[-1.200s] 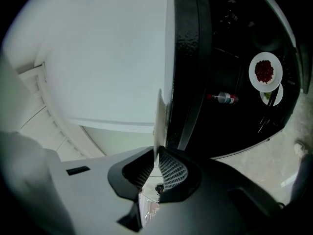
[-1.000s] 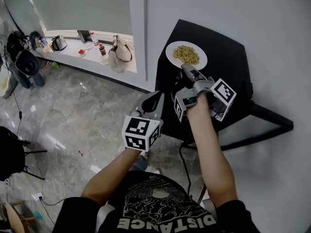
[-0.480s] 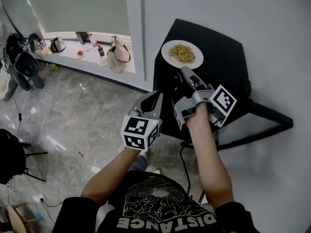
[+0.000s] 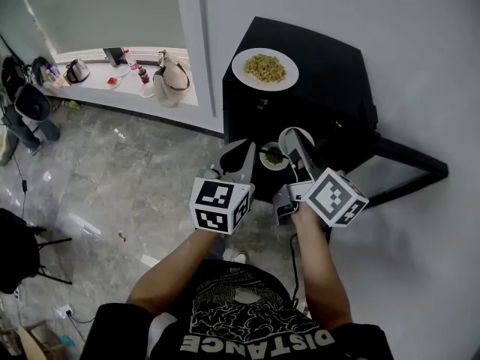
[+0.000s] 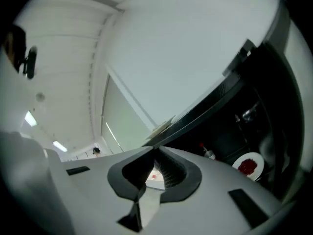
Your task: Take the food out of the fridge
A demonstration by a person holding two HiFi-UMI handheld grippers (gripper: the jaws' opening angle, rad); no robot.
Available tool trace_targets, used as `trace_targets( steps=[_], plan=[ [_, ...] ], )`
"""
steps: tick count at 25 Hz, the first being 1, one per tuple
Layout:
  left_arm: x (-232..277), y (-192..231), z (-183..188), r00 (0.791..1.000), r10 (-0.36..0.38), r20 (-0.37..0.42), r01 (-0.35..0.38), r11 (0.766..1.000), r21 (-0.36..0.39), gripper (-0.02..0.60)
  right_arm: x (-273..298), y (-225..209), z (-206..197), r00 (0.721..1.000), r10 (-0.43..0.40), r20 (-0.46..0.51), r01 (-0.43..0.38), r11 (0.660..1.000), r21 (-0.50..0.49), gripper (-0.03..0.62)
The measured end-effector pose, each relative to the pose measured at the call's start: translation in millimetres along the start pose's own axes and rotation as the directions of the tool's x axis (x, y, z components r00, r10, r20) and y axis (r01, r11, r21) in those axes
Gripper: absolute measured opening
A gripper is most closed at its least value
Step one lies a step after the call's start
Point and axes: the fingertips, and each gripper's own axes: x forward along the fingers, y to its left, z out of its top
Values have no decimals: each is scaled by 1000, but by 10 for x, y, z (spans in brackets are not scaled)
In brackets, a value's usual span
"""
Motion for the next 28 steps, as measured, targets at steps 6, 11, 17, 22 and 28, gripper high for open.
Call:
trace_targets(
  steps=[6,11,17,22,28],
  plan=[
    [13,-321,-214,998,-44,-49,45,999,12,2,-300,-225,-380,982,-175,-65,135,907,-398,23],
    [19,-505,-396,994,-70,-88,73,997,25,2,-444,-394,-623,960,-261,-102,177,847,-501,23],
    [39,-588,-459,992,-87,-93,91,995,43,2,-471,-459,-649,958,-270,-100,188,849,-494,23],
    [85,-560,-504,990,-107,-87,108,994,7,2,-459,-570,-742,964,-245,-107,186,903,-387,23],
    [203,-578,-747,979,-160,-131,161,987,3,3,-575,-1172,-1072,962,-257,-98,256,966,-18,23]
  ],
)
